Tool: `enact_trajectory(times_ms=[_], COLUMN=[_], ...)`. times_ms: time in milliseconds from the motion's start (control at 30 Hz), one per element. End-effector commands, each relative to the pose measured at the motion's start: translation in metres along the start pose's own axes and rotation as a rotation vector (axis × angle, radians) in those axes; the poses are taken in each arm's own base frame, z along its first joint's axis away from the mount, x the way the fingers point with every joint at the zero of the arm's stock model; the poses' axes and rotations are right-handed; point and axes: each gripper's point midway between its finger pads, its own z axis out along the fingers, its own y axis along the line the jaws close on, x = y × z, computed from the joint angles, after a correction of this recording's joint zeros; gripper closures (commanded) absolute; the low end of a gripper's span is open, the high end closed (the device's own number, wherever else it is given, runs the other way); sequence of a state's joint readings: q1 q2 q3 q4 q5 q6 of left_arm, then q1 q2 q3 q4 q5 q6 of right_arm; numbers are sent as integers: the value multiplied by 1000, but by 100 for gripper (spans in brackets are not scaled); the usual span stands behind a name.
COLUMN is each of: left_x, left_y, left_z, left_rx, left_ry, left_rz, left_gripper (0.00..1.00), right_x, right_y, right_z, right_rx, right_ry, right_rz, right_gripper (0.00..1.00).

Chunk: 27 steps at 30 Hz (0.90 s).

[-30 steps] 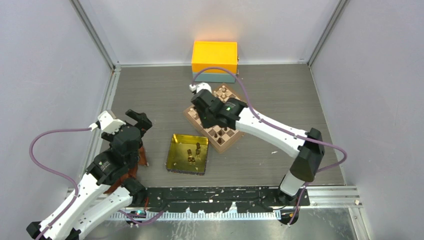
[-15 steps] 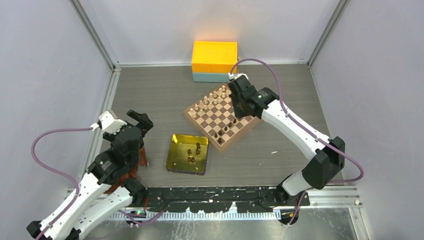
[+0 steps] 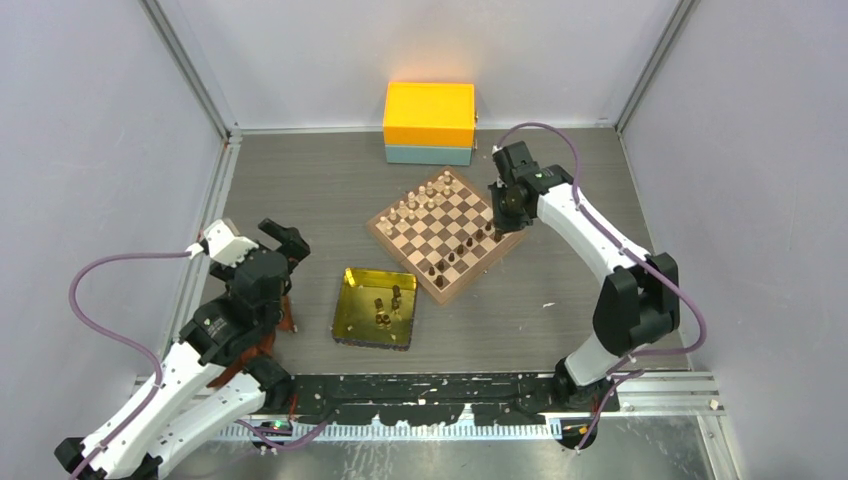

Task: Set up the chess pieces on the board
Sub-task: Place the chess piece on the chessboard.

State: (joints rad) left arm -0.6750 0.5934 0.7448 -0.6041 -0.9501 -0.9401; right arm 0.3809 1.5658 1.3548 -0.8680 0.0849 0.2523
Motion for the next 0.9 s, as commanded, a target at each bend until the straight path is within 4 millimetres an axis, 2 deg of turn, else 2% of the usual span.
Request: enact_trajectory(times_ms=[0,300,867], left_x=[-3,-5,-3], left_y=[-4,-4,-6], left_z=[1,1,2], left_rx=[2,2,7], left_ry=[-15,-23,-19], left_rz=[-27,-23,-18], left_gripper=[0,0,0], right_x=[-17,-30,-39], right_y=[14,5,-9], right_z=[10,31,48], right_rx=[-74,-54,-7], right_ry=[-21,-23,-11], right_rz=[-6,43,28], right_gripper=[99,99,99])
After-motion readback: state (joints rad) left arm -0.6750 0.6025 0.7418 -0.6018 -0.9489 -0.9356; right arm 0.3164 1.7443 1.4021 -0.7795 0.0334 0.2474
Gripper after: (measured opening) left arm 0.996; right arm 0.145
